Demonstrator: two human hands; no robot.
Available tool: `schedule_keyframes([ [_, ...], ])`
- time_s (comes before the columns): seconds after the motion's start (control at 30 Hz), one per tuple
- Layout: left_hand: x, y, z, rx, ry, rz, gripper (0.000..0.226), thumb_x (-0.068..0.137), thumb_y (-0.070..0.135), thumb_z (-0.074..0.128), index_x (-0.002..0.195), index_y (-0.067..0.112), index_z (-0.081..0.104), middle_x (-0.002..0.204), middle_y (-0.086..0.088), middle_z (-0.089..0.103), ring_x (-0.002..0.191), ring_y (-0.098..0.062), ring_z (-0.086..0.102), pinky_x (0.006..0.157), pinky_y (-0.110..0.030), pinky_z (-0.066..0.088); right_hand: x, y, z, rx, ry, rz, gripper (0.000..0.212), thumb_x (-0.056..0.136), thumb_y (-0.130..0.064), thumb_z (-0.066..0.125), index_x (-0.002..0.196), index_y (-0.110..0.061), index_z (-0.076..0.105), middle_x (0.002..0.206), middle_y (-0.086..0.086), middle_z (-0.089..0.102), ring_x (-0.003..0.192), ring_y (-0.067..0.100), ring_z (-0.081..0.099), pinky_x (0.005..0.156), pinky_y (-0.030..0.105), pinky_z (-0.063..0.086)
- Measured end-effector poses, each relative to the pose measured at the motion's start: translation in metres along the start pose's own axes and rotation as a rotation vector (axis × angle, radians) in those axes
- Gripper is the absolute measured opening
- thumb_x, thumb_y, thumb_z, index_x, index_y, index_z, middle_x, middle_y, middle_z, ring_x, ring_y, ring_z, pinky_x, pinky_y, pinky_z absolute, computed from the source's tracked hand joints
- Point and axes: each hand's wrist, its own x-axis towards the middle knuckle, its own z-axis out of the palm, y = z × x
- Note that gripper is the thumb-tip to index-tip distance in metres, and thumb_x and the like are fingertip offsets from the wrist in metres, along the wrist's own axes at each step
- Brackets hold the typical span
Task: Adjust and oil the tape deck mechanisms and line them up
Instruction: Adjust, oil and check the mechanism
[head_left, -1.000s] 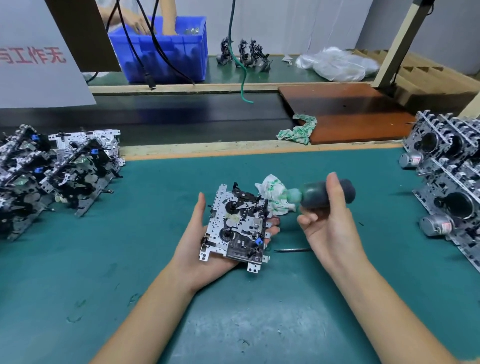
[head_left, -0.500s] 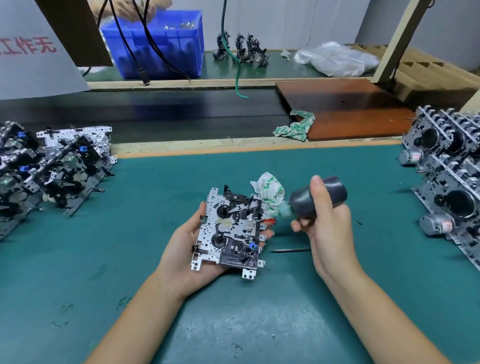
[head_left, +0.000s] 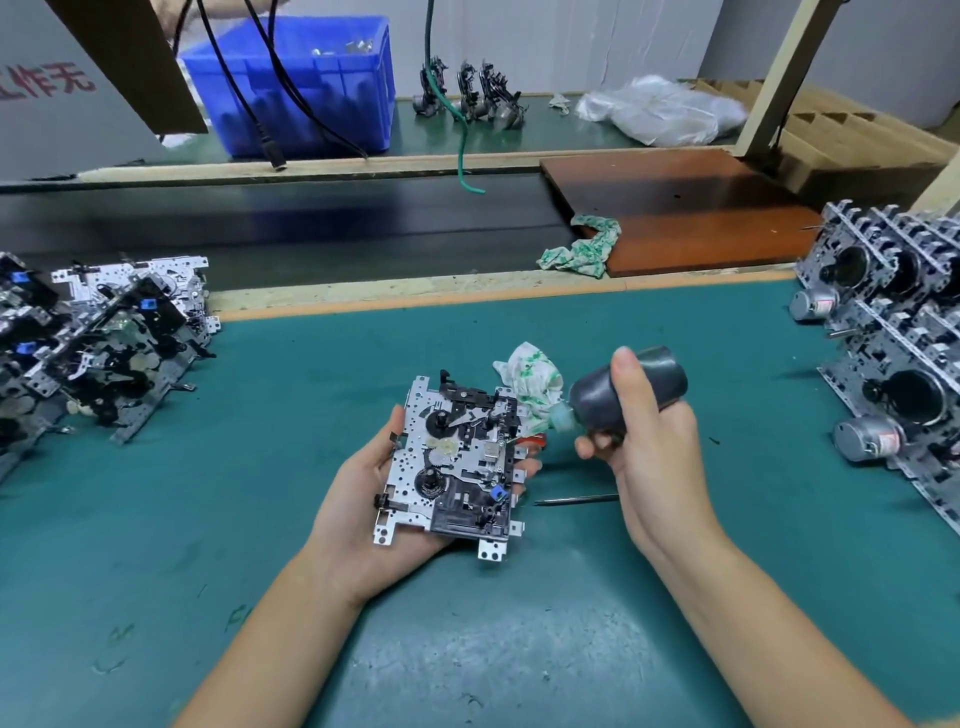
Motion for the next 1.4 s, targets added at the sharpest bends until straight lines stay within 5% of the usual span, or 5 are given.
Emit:
schedule_keyframes([
  [0.4, 0.002, 0.000, -0.006, 0.050, -0.004, -0.023, 0.065, 0.099, 0.048, 0.031, 0.128, -0.004, 0.055, 0.136, -0.028, 0.048, 0.127, -0.045, 0.044, 0.114, -0.053, 0.019, 0.001, 0.002, -0.001, 0.016, -0.027, -0.001, 0.030, 0.081, -0.041, 0.059, 0.066, -0.017, 0.049, 0.052, -0.008, 0.051, 0.042, 0.006, 0.044, 0.040, 0.021, 0.036],
  [0.57, 0.002, -0.002, -0.003, 0.036, -0.017, 0.018, 0.057, 0.095, 0.047, 0.045, 0.117, -0.002, 0.065, 0.128, -0.027, 0.055, 0.117, -0.045, 0.054, 0.101, -0.056, 0.040, 0.001, 0.003, 0.000, 0.009, -0.037, 0.007, 0.031, 0.081, -0.041, 0.059, 0.066, -0.016, 0.051, 0.053, -0.004, 0.052, 0.042, 0.009, 0.044, 0.040, 0.021, 0.037],
  [1.07, 0.001, -0.002, -0.002, 0.013, -0.005, 0.005, 0.063, 0.096, 0.049, 0.035, 0.121, -0.003, 0.062, 0.131, -0.028, 0.052, 0.121, -0.045, 0.051, 0.103, -0.056, 0.038, -0.001, -0.003, 0.001, 0.012, -0.031, 0.023, 0.036, 0.072, -0.048, 0.063, 0.074, -0.014, 0.054, 0.058, -0.007, 0.060, 0.050, 0.007, 0.055, 0.046, 0.021, 0.045],
  [1.17, 0.000, -0.001, -0.001, 0.052, -0.006, 0.025, 0.068, 0.098, 0.050, 0.028, 0.130, -0.004, 0.052, 0.137, -0.028, 0.046, 0.129, -0.043, 0.043, 0.115, -0.052, 0.018, -0.001, -0.007, 0.000, 0.091, -0.022, 0.056, 0.043, 0.061, -0.051, 0.066, 0.079, -0.014, 0.055, 0.062, -0.006, 0.062, 0.056, 0.006, 0.060, 0.046, 0.020, 0.046],
  [1.4, -0.001, -0.003, 0.002, 0.031, -0.061, 0.044, 0.086, 0.090, 0.067, 0.032, 0.135, -0.005, 0.046, 0.142, -0.031, 0.039, 0.134, -0.043, 0.036, 0.114, -0.051, 0.025, 0.012, -0.015, -0.005, 0.491, 0.040, 0.252, 0.037, 0.067, -0.042, 0.066, 0.082, -0.010, 0.059, 0.067, 0.001, 0.061, 0.046, 0.005, 0.048, 0.049, 0.017, 0.049],
])
